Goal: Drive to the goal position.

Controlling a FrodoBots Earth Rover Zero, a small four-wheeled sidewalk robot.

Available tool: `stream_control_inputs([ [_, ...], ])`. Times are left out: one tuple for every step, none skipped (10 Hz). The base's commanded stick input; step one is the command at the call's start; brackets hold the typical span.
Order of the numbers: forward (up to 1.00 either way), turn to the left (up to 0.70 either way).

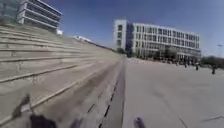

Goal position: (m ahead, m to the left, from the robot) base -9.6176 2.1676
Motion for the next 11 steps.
stream_control_inputs([
  [0.00,-1.00],
  [0.00,-1.00],
  [0.00,-1.00],
  [0.00,-1.00],
  [0.00,-1.00],
  [0.00,-1.00],
  [0.00,-1.00],
  [0.00,-1.00],
  [0.00,-1.00],
  [0.00,-1.00],
  [0.00,-1.00],
])
